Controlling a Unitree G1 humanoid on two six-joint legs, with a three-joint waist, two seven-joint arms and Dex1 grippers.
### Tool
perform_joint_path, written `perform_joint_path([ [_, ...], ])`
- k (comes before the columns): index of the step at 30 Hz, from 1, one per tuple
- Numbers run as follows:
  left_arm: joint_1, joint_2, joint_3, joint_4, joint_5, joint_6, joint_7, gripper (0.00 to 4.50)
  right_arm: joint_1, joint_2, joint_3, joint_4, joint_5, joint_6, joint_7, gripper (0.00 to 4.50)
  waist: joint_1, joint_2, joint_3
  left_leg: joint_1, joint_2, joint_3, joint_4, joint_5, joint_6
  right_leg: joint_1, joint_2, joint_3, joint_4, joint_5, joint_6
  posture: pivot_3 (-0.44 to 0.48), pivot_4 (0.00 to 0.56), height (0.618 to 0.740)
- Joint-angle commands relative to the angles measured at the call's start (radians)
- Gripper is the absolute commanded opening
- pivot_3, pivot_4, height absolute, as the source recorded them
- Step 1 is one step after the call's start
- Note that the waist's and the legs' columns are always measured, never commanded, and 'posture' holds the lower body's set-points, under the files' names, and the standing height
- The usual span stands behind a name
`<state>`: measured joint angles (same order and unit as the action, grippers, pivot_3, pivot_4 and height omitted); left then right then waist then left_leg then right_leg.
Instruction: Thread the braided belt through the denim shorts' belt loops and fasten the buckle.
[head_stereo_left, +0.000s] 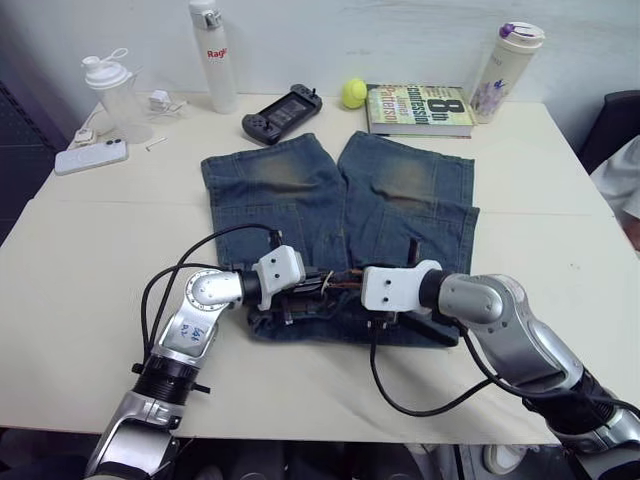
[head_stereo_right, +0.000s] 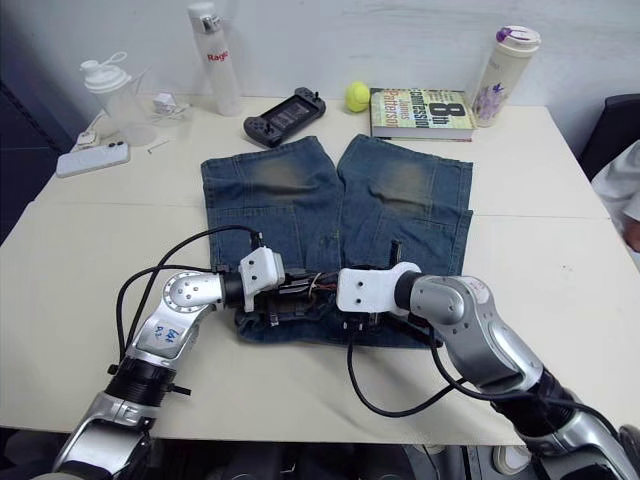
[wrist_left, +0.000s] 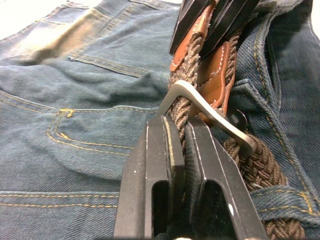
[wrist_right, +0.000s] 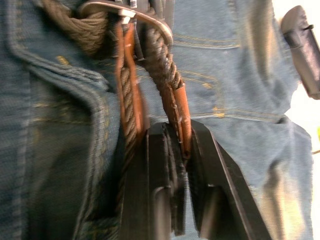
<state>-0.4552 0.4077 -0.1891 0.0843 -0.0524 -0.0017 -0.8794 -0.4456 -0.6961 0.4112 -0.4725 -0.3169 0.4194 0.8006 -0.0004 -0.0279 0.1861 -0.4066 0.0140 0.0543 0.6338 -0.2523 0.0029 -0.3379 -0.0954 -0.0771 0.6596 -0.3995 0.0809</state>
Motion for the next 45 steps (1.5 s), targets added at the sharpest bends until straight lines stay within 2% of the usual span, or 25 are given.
perform_joint_path([
  [1, -0.011, -0.004, 0.005, -0.032, -0.001, -0.054, 0.019, 0.0, 0.014, 0.008, -0.013, -0.039, -0.013, 0.009, 0.006, 0.03, 0.0, 0.0, 0.0, 0.0, 0.0, 0.0, 0.0, 0.0, 0.0, 0.0, 0.0, 0.0, 0.0, 0.0, 0.0, 0.0, 0.15, 0.74],
  [3, -0.017, -0.017, 0.033, -0.04, -0.036, -0.027, 0.034, 0.0, 0.022, 0.01, -0.013, -0.048, -0.016, 0.015, 0.005, 0.03, 0.001, 0.0, 0.0, 0.0, 0.0, 0.0, 0.0, 0.0, 0.0, 0.0, 0.0, 0.0, 0.0, 0.0, 0.0, 0.0, 0.15, 0.74],
  [5, -0.021, -0.024, 0.054, -0.057, -0.065, 0.004, 0.041, 0.92, 0.032, 0.013, -0.012, -0.057, -0.019, 0.026, 0.003, 0.0, 0.002, 0.0, 0.0, 0.0, 0.0, 0.0, 0.0, 0.0, 0.0, 0.0, 0.0, 0.0, 0.0, 0.0, 0.0, 0.0, 0.15, 0.74],
  [6, -0.021, -0.018, 0.056, -0.063, -0.054, 0.007, 0.049, 1.19, 0.037, 0.015, -0.012, -0.06, -0.023, 0.031, 0.001, 0.0, 0.002, 0.0, 0.0, 0.0, 0.0, 0.0, 0.0, 0.0, 0.0, 0.0, 0.0, 0.0, 0.0, 0.0, 0.0, 0.0, 0.15, 0.74],
  [8, -0.016, -0.012, 0.066, -0.082, -0.058, 0.051, 0.064, 2.15, 0.046, 0.02, -0.015, -0.066, -0.028, 0.04, -0.003, 0.0, 0.0, 0.0, 0.0, 0.0, 0.0, 0.0, 0.0, 0.0, 0.0, 0.0, 0.0, 0.0, 0.0, 0.0, 0.0, 0.0, 0.15, 0.74],
  [11, 0.005, 0.009, 0.119, -0.144, -0.138, 0.163, 0.053, 3.38, 0.057, 0.026, -0.022, -0.075, -0.034, 0.051, -0.012, 0.0, 0.0, 0.0, 0.0, 0.0, 0.0, 0.0, 0.0, 0.0, 0.0, 0.0, 0.0, 0.0, 0.0, 0.0, 0.0, 0.0, 0.15, 0.74],
  [12, 0.019, 0.025, 0.153, -0.17, -0.182, 0.214, 0.046, 3.63, 0.061, 0.028, -0.024, -0.078, -0.035, 0.055, -0.014, 0.0, 0.0, 0.0, 0.0, 0.0, 0.0, 0.0, 0.0, 0.0, 0.0, 0.0, 0.0, 0.0, 0.0, 0.0, 0.0, 0.0, 0.15, 0.74],
  [16, 0.069, 0.099, 0.293, -0.266, -0.355, 0.419, 0.033, 3.63, 0.078, 0.038, -0.03, -0.088, -0.036, 0.061, -0.024, 0.0, -0.004, 0.0, 0.0, 0.0, 0.001, -0.001, -0.001, 0.0, -0.001, 0.0, 0.001, 0.0, 0.0, 0.0, 0.0, 0.0, 0.15, 0.74],
  [19, 0.173, 0.196, 0.336, -0.304, -0.4, 0.481, -0.034, 3.63, 0.096, 0.042, -0.034, -0.093, -0.039, 0.058, -0.032, 0.0, -0.006, 0.001, 0.0, 0.001, 0.001, -0.001, -0.002, 0.001, -0.001, 0.0, 0.001, 0.001, -0.001, 0.0, 0.0, 0.0, 0.15, 0.74],
  [22, 0.207, 0.217, 0.337, -0.315, -0.429, 0.488, -0.052, 2.81, 0.104, 0.046, -0.041, -0.095, -0.039, 0.057, -0.034, 0.0, 0.001, 0.001, 0.0, 0.001, 0.001, -0.001, -0.003, 0.001, -0.001, 0.0, 0.001, 0.001, -0.001, 0.0, 0.0, 0.0, 0.15, 0.74],
  [28, 0.182, 0.184, 0.235, -0.274, -0.37, 0.428, -0.064, 0.21, 0.118, 0.051, -0.049, -0.106, -0.042, 0.057, -0.041, 0.0, 0.015, 0.001, 0.0, 0.001, 0.0, -0.003, 0.0, 0.0, -0.001, 0.002, 0.0, 0.002, -0.003, 0.0, 0.0, 0.0, 0.15, 0.74],
  [29, 0.178, 0.18, 0.213, -0.273, -0.362, 0.421, -0.069, 0.08, 0.122, 0.049, -0.052, -0.112, -0.043, 0.061, -0.041, 0.0, 0.014, 0.001, 0.0, 0.0, 0.0, -0.003, -0.001, 0.0, -0.001, 0.002, 0.0, 0.002, -0.003, 0.0, 0.0, 0.0, 0.15, 0.74],
  [32, 0.193, 0.208, 0.141, -0.274, -0.334, 0.417, -0.113, 0.08, 0.133, 0.041, -0.065, -0.131, -0.046, 0.076, -0.042, 0.0, 0.01, 0.001, 0.0, 0.001, 0.0, -0.002, -0.002, 0.0, -0.001, 0.002, 0.001, 0.002, -0.002, 0.0, 0.0, 0.0, 0.15, 0.74],
  [34, 0.218, 0.247, 0.075, -0.223, -0.257, 0.38, -0.136, 0.08, 0.142, 0.038, -0.079, -0.144, -0.046, 0.087, -0.046, 0.0, 0.001, 0.001, 0.0, 0.001, 0.0, -0.002, -0.002, 0.001, -0.001, 0.002, 0.001, 0.002, -0.002, 0.0, 0.0, 0.0, 0.15, 0.74],
  [39, 0.207, 0.267, 0.006, -0.053, -0.115, 0.284, -0.083, 0.08, 0.188, 0.045, -0.145, -0.197, -0.027, 0.105, -0.066, 0.0, -0.001, 0.004, -0.002, 0.002, 0.0, -0.002, -0.003, 0.001, -0.001, 0.002, 0.001, 0.002, -0.002, 0.0, 0.0, 0.0, 0.15, 0.74],
  [41, 0.199, 0.263, 0.0, -0.025, -0.108, 0.268, -0.076, 0.08, 0.221, 0.045, -0.181, -0.223, -0.012, 0.096, -0.075, 0.0, 0.003, 0.005, -0.002, 0.003, 0.0, -0.002, -0.003, 0.001, -0.001, 0.003, 0.001, 0.002, -0.003, 0.0, 0.0, 0.0, 0.15, 0.74],
  [44, 0.199, 0.252, 0.0, -0.015, -0.117, 0.265, -0.065, 0.08, 0.335, -0.001, -0.293, -0.265, 0.012, 0.039, -0.078, 0.0, 0.005, 0.008, -0.004, 0.004, 0.0, -0.003, -0.003, 0.001, -0.001, 0.006, 0.001, 0.002, -0.003, 0.0, 0.0, 0.0, 0.15, 0.74],
  [45, 0.206, 0.252, 0.001, -0.014, -0.121, 0.261, -0.068, 0.08, 0.427, -0.039, -0.377, -0.263, -0.006, -0.018, -0.089, 0.0, 0.006, 0.009, -0.005, 0.005, 0.0, -0.003, -0.003, 0.001, -0.001, 0.007, 0.001, 0.002, -0.005, 0.0, 0.0, 0.0, 0.15, 0.74],
])
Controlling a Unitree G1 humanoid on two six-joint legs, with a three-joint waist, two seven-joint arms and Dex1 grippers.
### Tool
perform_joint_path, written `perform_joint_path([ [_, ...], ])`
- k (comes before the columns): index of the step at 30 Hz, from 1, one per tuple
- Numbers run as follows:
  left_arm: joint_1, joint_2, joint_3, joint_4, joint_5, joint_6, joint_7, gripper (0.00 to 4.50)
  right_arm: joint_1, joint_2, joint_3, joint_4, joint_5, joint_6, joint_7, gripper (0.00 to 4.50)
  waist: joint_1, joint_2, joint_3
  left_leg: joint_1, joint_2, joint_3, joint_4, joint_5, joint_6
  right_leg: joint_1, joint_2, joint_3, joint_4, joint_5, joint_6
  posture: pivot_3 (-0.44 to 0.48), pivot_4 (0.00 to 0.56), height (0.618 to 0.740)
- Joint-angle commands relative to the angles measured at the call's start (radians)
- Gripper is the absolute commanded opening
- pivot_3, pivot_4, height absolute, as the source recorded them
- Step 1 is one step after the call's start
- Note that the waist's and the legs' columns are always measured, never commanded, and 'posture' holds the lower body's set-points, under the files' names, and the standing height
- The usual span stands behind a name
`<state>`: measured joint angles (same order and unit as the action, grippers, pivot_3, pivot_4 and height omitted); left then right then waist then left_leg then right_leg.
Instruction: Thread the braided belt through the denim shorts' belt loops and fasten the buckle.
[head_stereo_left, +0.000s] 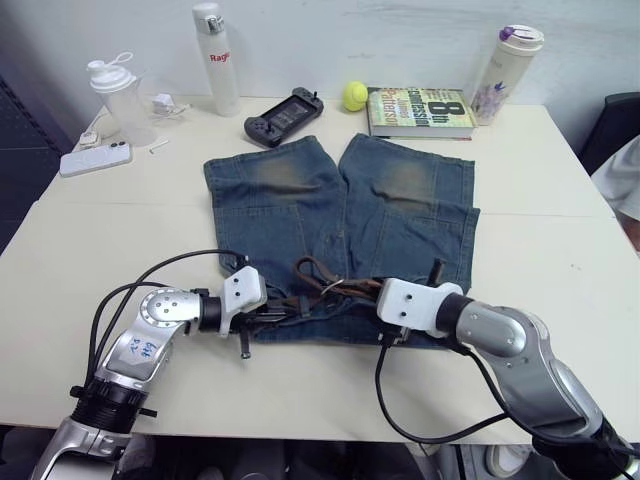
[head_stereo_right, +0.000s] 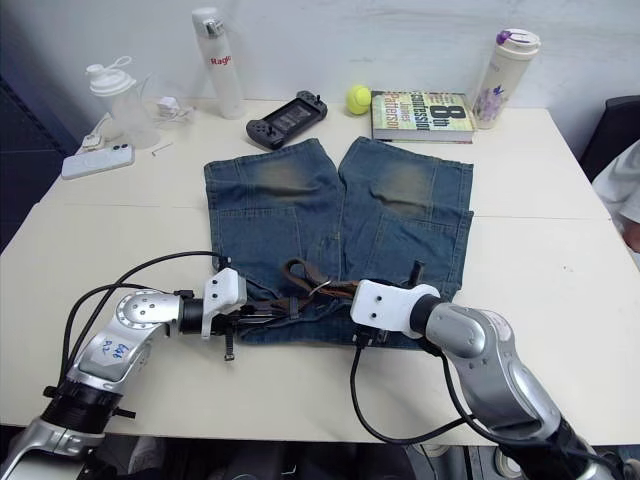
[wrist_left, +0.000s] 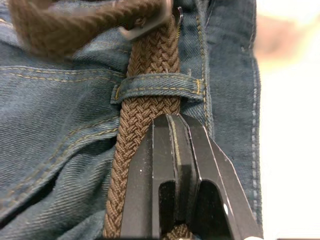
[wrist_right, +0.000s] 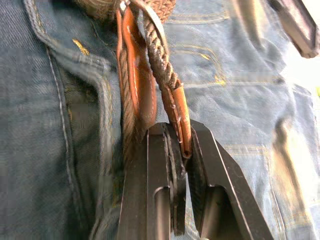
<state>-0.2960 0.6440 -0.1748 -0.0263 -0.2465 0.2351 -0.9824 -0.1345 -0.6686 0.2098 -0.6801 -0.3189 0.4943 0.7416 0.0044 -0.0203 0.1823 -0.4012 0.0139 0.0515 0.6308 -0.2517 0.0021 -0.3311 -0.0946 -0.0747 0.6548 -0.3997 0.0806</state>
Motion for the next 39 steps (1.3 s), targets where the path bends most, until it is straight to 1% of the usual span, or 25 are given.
perform_joint_path([
  [1, 0.052, 0.018, -0.013, 0.097, 0.07, 0.02, 0.032, 0.08, 0.18, -0.092, -0.232, -0.051, -0.017, -0.136, -0.039, 0.0, 0.003, 0.003, -0.002, 0.002, 0.0, 0.0, 0.0, 0.0, 0.0, 0.003, 0.0, 0.0, -0.001, 0.0, 0.0, 0.0, 0.15, 0.74],
  [3, 0.076, 0.028, -0.01, 0.092, 0.058, 0.014, 0.017, 0.08, 0.339, -0.137, -0.364, -0.008, -0.075, -0.237, -0.094, 0.0, 0.004, 0.004, -0.002, 0.007, 0.0, 0.0, -0.003, -0.001, 0.001, 0.009, 0.0, 0.0, -0.007, 0.0, 0.0, 0.0, 0.15, 0.74],
  [6, 0.115, 0.054, 0.004, 0.111, 0.066, -0.015, 0.009, 0.08, 0.511, -0.142, -0.534, 0.069, -0.163, -0.335, -0.212, 0.0, -0.005, 0.008, -0.008, 0.016, 0.0, 0.001, -0.008, -0.001, 0.0, 0.017, 0.001, 0.001, -0.011, 0.0, 0.0, 0.0, 0.15, 0.74],
  [8, 0.132, 0.07, 0.016, 0.13, 0.069, -0.031, 0.008, 0.08, 0.568, -0.128, -0.616, 0.109, -0.197, -0.345, -0.263, 0.0, -0.007, 0.011, -0.01, 0.024, 0.0, 0.004, -0.013, -0.002, -0.001, 0.022, 0.001, 0.003, -0.013, -0.001, -0.001, 0.0, 0.15, 0.74],
  [10, 0.139, 0.074, 0.02, 0.14, 0.07, -0.044, 0.012, 0.08, 0.577, -0.115, -0.643, 0.13, -0.195, -0.353, -0.289, 0.0, -0.007, 0.013, -0.012, 0.031, 0.0, 0.008, -0.017, -0.002, -0.001, 0.027, 0.001, 0.006, -0.015, -0.002, 0.0, 0.0, 0.15, 0.74],
  [13, 0.142, 0.068, 0.017, 0.131, 0.064, -0.05, 0.015, 0.08, 0.555, -0.098, -0.622, 0.127, -0.177, -0.374, -0.303, 0.0, -0.003, 0.015, -0.013, 0.032, 0.0, 0.009, -0.017, -0.003, -0.001, 0.026, 0.001, 0.009, -0.015, -0.002, 0.0, 0.0, 0.15, 0.74],
  [17, 0.143, 0.046, 0.03, 0.111, 0.045, -0.054, 0.033, 0.08, 0.519, -0.076, -0.559, 0.115, -0.152, -0.394, -0.286, 0.0, -0.002, 0.016, -0.014, 0.031, 0.0, 0.009, -0.017, -0.005, -0.001, 0.026, 0.001, 0.01, -0.015, -0.002, 0.0, 0.0, 0.15, 0.74],
  [20, 0.147, 0.035, 0.076, 0.063, -0.011, -0.057, 0.031, 0.08, 0.49, -0.045, -0.473, 0.085, -0.111, -0.376, -0.238, 0.0, -0.006, 0.016, -0.014, 0.031, 0.001, 0.009, -0.017, -0.006, -0.001, 0.026, 0.001, 0.01, -0.015, -0.002, 0.0, 0.0, 0.15, 0.74],
  [23, 0.137, 0.034, 0.144, -0.016, -0.112, 0.003, 0.025, 0.08, 0.487, -0.038, -0.36, 0.06, -0.111, -0.327, -0.158, 0.0, -0.008, 0.016, -0.013, 0.031, 0.001, 0.009, -0.018, -0.006, -0.001, 0.026, 0.001, 0.01, -0.015, -0.002, -0.001, 0.0, 0.15, 0.74],
  [24, 0.133, 0.039, 0.167, -0.042, -0.147, 0.03, 0.02, 0.02, 0.49, -0.04, -0.331, 0.055, -0.115, -0.309, -0.133, 0.44, -0.009, 0.014, -0.012, 0.031, 0.001, 0.009, -0.018, -0.006, -0.001, 0.025, 0.001, 0.01, -0.015, -0.002, -0.001, 0.0, 0.15, 0.74],
  [25, 0.133, 0.045, 0.187, -0.066, -0.175, 0.055, 0.017, 0.0, 0.49, -0.036, -0.317, 0.047, -0.104, -0.278, -0.113, 0.71, -0.009, 0.012, -0.01, 0.031, 0.002, 0.009, -0.018, -0.007, -0.001, 0.025, 0.002, 0.01, -0.014, -0.003, -0.002, 0.0, 0.15, 0.74],
  [26, 0.135, 0.052, 0.205, -0.084, -0.194, 0.077, 0.013, 0.69, 0.481, -0.03, -0.318, 0.035, -0.086, -0.24, -0.096, 1.08, -0.009, 0.011, -0.009, 0.03, 0.002, 0.009, -0.018, -0.007, -0.001, 0.024, 0.002, 0.01, -0.014, -0.003, -0.002, 0.0, 0.15, 0.74],
  [27, 0.137, 0.057, 0.217, -0.097, -0.206, 0.094, 0.011, 0.97, 0.473, -0.025, -0.32, 0.026, -0.073, -0.211, -0.085, 1.41, -0.009, 0.01, -0.009, 0.03, 0.002, 0.008, -0.017, -0.007, -0.001, 0.024, 0.002, 0.01, -0.014, -0.003, -0.002, 0.0, 0.15, 0.74],
  [29, 0.145, 0.079, 0.246, -0.122, -0.228, 0.125, 0.001, 1.91, 0.436, -0.012, -0.362, -0.001, -0.015, -0.122, -0.055, 2.44, -0.009, 0.007, -0.007, 0.03, 0.002, 0.008, -0.017, -0.008, -0.001, 0.024, 0.002, 0.01, -0.014, -0.003, -0.002, 0.0, 0.15, 0.74],
  [30, 0.147, 0.089, 0.267, -0.14, -0.246, 0.148, 0.0, 2.35, 0.418, -0.008, -0.396, -0.023, 0.048, -0.077, -0.021, 2.89, -0.008, 0.007, -0.007, 0.029, 0.002, 0.008, -0.017, -0.008, 0.0, 0.024, 0.002, 0.01, -0.015, -0.003, -0.002, 0.0, 0.15, 0.74],
  [32, 0.145, 0.104, 0.299, -0.171, -0.278, 0.19, 0.005, 3.33, 0.394, -0.004, -0.448, -0.059, 0.156, -0.01, 0.034, 3.91, -0.008, 0.006, -0.006, 0.029, 0.002, 0.008, -0.017, -0.01, 0.001, 0.024, 0.002, 0.01, -0.017, -0.003, -0.002, 0.0, 0.15, 0.74],
  [33, 0.143, 0.108, 0.311, -0.183, -0.29, 0.209, 0.008, 3.72, 0.387, -0.004, -0.468, -0.071, 0.199, 0.014, 0.055, 4.35, -0.008, 0.006, -0.006, 0.029, 0.002, 0.008, -0.017, -0.01, 0.001, 0.024, 0.002, 0.01, -0.017, -0.003, -0.002, 0.0, 0.15, 0.74],
  [34, 0.139, 0.113, 0.33, -0.2, -0.31, 0.234, 0.013, 4.19, 0.373, -0.003, -0.508, -0.096, 0.282, 0.064, 0.094, 4.5, -0.007, 0.006, -0.006, 0.028, 0.002, 0.008, -0.017, -0.01, 0.001, 0.024, 0.002, 0.01, -0.018, -0.003, -0.002, 0.0, 0.15, 0.74],
  [35, 0.128, 0.116, 0.361, -0.221, -0.345, 0.273, 0.029, 4.41, 0.333, 0.022, -0.573, -0.133, 0.426, 0.153, 0.13, 4.5, -0.007, 0.005, -0.005, 0.027, 0.002, 0.008, -0.017, -0.01, 0.001, 0.024, 0.002, 0.009, -0.018, -0.003, -0.002, 0.0, 0.15, 0.74],
  [37, 0.113, 0.112, 0.404, -0.249, -0.398, 0.332, 0.059, 4.41, 0.251, 0.064, -0.672, -0.177, 0.657, 0.312, 0.156, 4.5, -0.008, 0.005, -0.003, 0.027, 0.002, 0.007, -0.017, -0.011, 0.003, 0.024, 0.002, 0.009, -0.018, -0.003, -0.002, 0.0, 0.15, 0.74],
  [39, 0.1, 0.106, 0.429, -0.259, -0.408, 0.348, 0.089, 4.41, 0.134, 0.1, -0.71, -0.166, 0.771, 0.397, 0.103, 4.5, -0.011, 0.004, -0.003, 0.027, 0.002, 0.006, -0.017, -0.012, 0.005, 0.024, 0.001, 0.009, -0.018, -0.003, -0.002, 0.0, 0.15, 0.74],
])
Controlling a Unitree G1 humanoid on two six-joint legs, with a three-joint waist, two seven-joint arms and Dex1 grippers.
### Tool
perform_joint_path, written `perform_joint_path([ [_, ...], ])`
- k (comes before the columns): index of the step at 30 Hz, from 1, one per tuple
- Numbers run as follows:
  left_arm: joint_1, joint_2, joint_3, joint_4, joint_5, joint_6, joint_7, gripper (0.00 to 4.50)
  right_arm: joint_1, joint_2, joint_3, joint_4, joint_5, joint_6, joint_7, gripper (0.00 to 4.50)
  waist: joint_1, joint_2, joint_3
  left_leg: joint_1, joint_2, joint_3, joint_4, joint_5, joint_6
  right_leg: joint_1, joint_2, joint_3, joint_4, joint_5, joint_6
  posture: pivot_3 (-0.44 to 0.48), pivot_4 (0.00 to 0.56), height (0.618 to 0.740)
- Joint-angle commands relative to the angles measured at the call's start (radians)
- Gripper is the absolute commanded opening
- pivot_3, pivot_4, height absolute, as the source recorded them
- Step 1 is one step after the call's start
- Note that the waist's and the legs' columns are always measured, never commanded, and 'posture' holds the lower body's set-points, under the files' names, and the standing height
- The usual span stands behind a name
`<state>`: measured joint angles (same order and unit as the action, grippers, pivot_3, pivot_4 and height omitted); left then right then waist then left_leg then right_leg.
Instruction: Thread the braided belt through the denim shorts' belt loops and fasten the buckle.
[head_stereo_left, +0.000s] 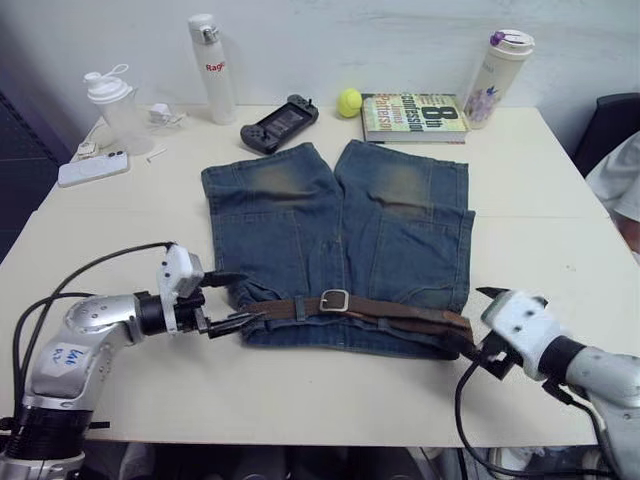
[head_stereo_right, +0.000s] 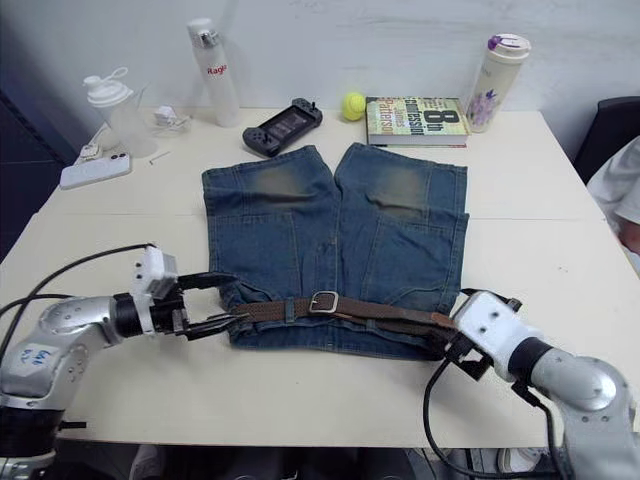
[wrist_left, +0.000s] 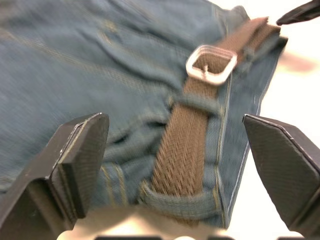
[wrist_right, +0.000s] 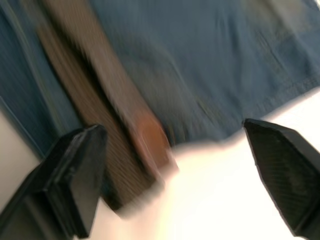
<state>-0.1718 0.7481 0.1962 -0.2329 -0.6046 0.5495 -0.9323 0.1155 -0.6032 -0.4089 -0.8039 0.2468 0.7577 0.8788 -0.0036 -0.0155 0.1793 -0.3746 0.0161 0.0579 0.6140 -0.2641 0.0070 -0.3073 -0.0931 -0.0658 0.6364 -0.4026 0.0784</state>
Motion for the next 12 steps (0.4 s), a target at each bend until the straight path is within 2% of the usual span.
perform_joint_path([
  [1, -0.029, 0.002, 0.064, -0.055, -0.049, 0.038, 0.05, 4.41, -0.176, 0.056, -0.103, -0.031, 0.251, 0.174, -0.074, 4.5, -0.004, 0.0, 0.001, 0.0, 0.0, 0.0, 0.0, 0.0, 0.0, 0.0, 0.0, 0.0, 0.0, 0.0, 0.0, 0.0, 0.15, 0.74],
  [4, -0.032, -0.01, 0.081, -0.067, -0.049, 0.045, 0.091, 4.41, -0.318, 0.108, -0.117, 0.035, 0.325, 0.24, -0.188, 4.5, -0.004, 0.0, 0.002, 0.0, 0.0, 0.0, 0.0, 0.0, 0.0, 0.0, 0.0, 0.0, -0.001, 0.0, 0.0, 0.0, 0.15, 0.74],
  [7, -0.022, -0.024, 0.1, -0.081, -0.044, 0.037, 0.131, 4.41, -0.412, 0.136, -0.079, 0.127, 0.289, 0.232, -0.305, 4.5, -0.004, 0.0, 0.003, -0.001, 0.0, 0.001, 0.0, 0.001, -0.004, -0.001, 0.0, 0.0, -0.002, 0.0, 0.0, 0.0, 0.15, 0.74],
  [12, -0.005, -0.031, 0.144, -0.101, -0.048, 0.039, 0.184, 4.41, -0.414, 0.14, -0.042, 0.197, 0.28, 0.185, -0.372, 4.5, 0.0, 0.0, 0.003, -0.004, -0.001, 0.001, 0.0, 0.001, -0.003, -0.002, 0.0, 0.0, -0.006, 0.0, 0.0, 0.0, 0.15, 0.74],
])
